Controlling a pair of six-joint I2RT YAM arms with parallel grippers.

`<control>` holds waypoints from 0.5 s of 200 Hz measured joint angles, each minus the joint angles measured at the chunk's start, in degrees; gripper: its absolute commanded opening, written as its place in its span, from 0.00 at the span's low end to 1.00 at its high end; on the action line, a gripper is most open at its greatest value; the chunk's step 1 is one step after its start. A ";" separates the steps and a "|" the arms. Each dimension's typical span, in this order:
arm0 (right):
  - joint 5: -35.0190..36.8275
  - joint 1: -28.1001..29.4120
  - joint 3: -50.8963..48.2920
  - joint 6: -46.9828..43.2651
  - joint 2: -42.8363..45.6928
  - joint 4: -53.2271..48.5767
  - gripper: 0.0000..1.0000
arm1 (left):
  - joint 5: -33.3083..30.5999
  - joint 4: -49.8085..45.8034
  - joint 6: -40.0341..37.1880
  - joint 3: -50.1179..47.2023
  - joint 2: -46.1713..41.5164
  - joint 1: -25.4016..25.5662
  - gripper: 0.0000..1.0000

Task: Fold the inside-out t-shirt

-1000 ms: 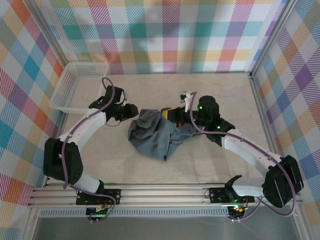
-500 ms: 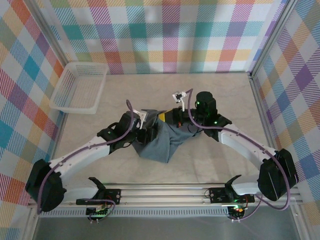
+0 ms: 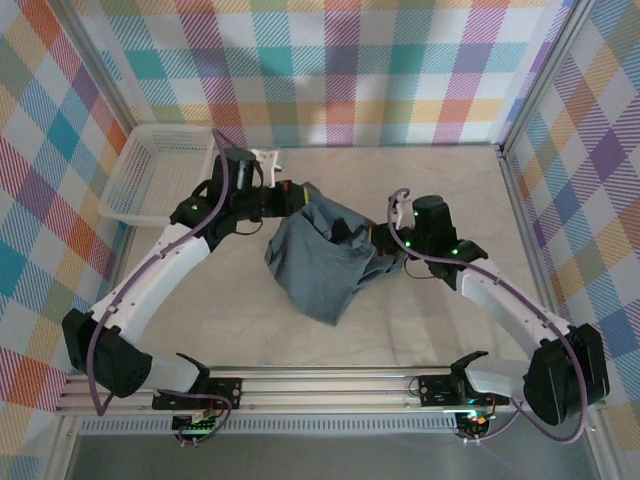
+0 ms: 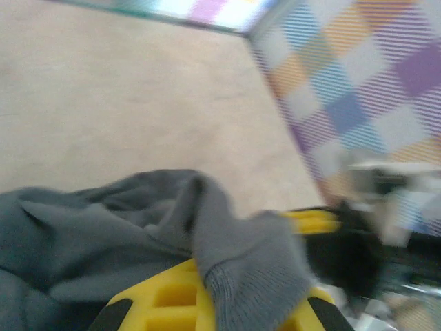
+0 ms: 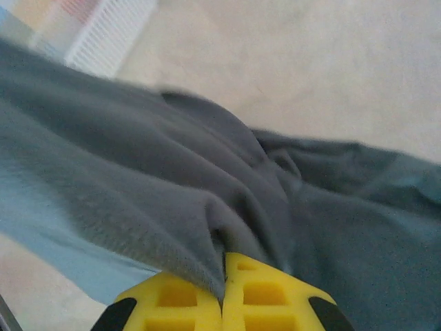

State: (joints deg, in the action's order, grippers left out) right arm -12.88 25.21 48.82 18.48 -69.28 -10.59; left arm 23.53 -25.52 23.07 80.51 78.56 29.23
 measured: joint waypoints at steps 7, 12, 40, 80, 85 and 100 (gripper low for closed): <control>-0.63 0.02 0.35 -1.09 -0.07 -1.03 0.00 | 1.44 -1.29 0.13 1.73 0.00 1.40 0.00; -0.87 0.00 0.70 -1.62 0.22 -1.73 0.01 | 2.36 -1.88 0.13 2.69 0.04 2.60 0.00; 7.10 -0.39 2.99 -0.90 5.27 -5.29 0.16 | 4.24 -2.43 0.31 6.49 1.86 10.69 0.00; 22.80 -15.43 1.16 12.70 9.88 -13.44 0.52 | -4.70 0.72 -5.64 7.02 11.19 27.32 0.50; 23.37 -17.33 0.68 13.84 9.88 -14.64 0.53 | -6.29 1.38 -6.86 5.68 11.67 28.96 0.55; 22.91 -19.19 0.22 14.60 9.92 -18.27 0.54 | -10.21 2.86 -9.14 -0.13 10.97 32.63 0.63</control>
State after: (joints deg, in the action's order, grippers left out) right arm 10.02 6.02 49.04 33.08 -59.35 -28.86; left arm 13.32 -22.65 13.93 80.38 89.54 61.87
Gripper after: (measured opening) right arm 0.530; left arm 0.588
